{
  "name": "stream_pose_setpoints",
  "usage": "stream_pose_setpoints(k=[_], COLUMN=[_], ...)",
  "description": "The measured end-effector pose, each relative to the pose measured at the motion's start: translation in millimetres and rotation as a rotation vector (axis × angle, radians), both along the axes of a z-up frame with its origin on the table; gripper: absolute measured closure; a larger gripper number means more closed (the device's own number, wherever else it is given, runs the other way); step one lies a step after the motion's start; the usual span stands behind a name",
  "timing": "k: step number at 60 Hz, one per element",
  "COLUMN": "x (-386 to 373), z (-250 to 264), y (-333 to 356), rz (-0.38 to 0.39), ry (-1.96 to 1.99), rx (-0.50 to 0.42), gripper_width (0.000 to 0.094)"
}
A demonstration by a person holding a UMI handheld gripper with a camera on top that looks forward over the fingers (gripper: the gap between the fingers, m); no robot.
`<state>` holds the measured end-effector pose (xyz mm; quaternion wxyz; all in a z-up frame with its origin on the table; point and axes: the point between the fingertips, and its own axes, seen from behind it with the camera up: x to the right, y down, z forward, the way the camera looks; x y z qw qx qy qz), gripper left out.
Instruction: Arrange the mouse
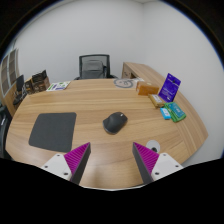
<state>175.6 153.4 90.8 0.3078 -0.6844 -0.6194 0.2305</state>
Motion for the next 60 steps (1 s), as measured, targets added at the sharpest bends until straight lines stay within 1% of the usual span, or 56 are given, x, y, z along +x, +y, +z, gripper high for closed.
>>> stream_pose_setpoints(k=[15,28,48,60], x=[-60.7,-97.7,-134.7,-154.0], z=[-47.5,-77.2,-104.3,-106.4], y=[21.2,28.8,28.9,30.6], rz=[0.027,0.048,0.068,0.070], ry=[-0.019,-0.041,-0.069,-0.069], rx=[-0.018,-0.023,-0.049,-0.052], gripper_width=[0.0075,0.0074,0.0075,0.0068])
